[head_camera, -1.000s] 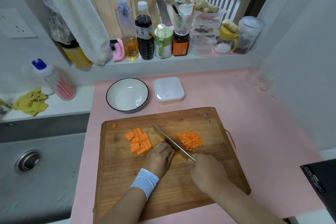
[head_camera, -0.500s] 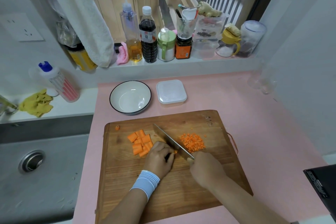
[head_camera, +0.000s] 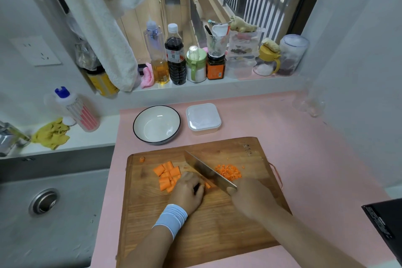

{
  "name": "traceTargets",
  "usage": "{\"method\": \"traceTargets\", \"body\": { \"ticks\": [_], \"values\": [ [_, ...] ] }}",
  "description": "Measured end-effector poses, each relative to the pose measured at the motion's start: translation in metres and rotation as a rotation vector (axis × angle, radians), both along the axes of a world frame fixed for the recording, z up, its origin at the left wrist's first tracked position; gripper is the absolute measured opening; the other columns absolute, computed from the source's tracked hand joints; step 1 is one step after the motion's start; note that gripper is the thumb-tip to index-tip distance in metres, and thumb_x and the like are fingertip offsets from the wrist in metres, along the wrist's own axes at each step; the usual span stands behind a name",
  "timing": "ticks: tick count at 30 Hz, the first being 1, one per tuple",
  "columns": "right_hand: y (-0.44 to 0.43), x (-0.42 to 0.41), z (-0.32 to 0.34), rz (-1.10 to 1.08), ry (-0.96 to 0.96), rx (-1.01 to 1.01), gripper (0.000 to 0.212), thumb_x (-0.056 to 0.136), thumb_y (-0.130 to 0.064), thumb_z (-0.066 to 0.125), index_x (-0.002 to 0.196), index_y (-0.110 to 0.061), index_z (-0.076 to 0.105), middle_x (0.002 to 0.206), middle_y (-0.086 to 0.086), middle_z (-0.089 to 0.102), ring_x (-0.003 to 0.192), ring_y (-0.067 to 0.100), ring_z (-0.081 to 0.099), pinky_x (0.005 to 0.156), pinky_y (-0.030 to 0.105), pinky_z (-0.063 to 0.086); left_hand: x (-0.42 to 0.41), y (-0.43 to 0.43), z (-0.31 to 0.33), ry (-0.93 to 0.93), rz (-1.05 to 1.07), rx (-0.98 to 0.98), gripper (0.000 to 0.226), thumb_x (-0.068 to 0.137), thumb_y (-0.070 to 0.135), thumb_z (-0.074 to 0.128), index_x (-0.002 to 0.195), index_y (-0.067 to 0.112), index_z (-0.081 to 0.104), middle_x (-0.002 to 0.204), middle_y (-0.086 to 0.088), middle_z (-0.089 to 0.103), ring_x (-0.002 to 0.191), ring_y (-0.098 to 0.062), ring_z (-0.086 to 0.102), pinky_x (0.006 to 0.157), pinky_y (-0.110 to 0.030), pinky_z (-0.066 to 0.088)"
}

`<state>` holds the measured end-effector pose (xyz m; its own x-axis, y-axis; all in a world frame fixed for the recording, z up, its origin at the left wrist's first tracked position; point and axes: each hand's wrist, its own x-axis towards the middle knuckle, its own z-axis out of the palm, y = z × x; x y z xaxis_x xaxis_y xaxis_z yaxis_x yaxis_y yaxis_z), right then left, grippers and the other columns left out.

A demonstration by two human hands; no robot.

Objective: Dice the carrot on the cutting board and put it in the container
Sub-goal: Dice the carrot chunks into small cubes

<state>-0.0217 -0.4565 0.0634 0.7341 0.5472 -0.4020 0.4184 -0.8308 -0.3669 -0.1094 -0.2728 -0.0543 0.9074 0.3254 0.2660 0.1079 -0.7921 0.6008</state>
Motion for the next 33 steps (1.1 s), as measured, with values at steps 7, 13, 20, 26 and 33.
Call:
{"method": "traceTargets", "body": {
  "ticks": [7, 13, 20, 26, 33],
  "values": [
    [-0.022, 0.021, -0.003, 0.240, -0.292, 0.055, 0.032, 0.100, -0.024, 0.047, 0.124, -0.037, 0.065, 0.094, -0.007, 0.071, 0.085, 0.016, 0.065, 0.066, 0.029, 0.049, 0.023, 0.062, 0.050, -0.043, 0.581, -0.350, 0.014, 0.092, 0.003, 0.053, 0.092, 0.015, 0.061, 0.095, -0.002, 0.064, 0.087, -0.022, 0.057, 0.082, -0.029, 0.043],
    [-0.028, 0.033, -0.006, 0.487, -0.564, 0.041, 0.041, 0.049, -0.002, 0.078, 0.071, -0.032, 0.062, 0.050, -0.012, 0.046, 0.043, 0.006, 0.034, 0.041, 0.020, 0.009, 0.054, 0.061, 0.085, 0.487, 0.035, -0.455, 0.007, 0.086, 0.028, 0.064, 0.088, 0.034, 0.067, 0.097, 0.013, 0.066, 0.090, -0.012, 0.059, 0.087, -0.024, 0.043],
    [-0.028, 0.041, -0.015, 0.580, -0.574, 0.016, 0.052, 0.041, -0.006, 0.085, 0.084, -0.034, 0.076, 0.053, -0.009, 0.051, 0.044, 0.012, 0.047, 0.040, 0.025, 0.033, 0.063, 0.030, 0.069, 0.696, -0.181, -0.454, 0.025, 0.084, 0.027, 0.075, 0.109, 0.025, 0.075, 0.098, 0.016, 0.071, 0.085, 0.011, 0.059, 0.074, 0.004, 0.037],
    [-0.034, 0.042, -0.016, 0.552, -0.554, 0.012, 0.056, 0.040, -0.005, 0.084, 0.086, -0.035, 0.073, 0.053, -0.010, 0.050, 0.046, 0.012, 0.047, 0.040, 0.025, 0.035, 0.058, 0.038, 0.060, 0.589, 0.051, -0.521, 0.013, 0.078, 0.023, 0.080, 0.089, 0.029, 0.075, 0.080, 0.015, 0.069, 0.073, 0.003, 0.059, 0.063, -0.002, 0.040],
    [-0.040, 0.042, -0.019, 0.535, -0.584, -0.042, 0.054, 0.053, -0.002, 0.073, 0.093, -0.039, 0.073, 0.055, -0.011, 0.051, 0.047, 0.012, 0.046, 0.041, 0.025, 0.034, 0.070, 0.025, 0.071, 0.583, -0.071, -0.658, 0.014, 0.077, 0.018, 0.082, 0.089, 0.024, 0.077, 0.078, 0.008, 0.074, 0.070, -0.005, 0.064, 0.077, -0.021, 0.052]
  ]
}}
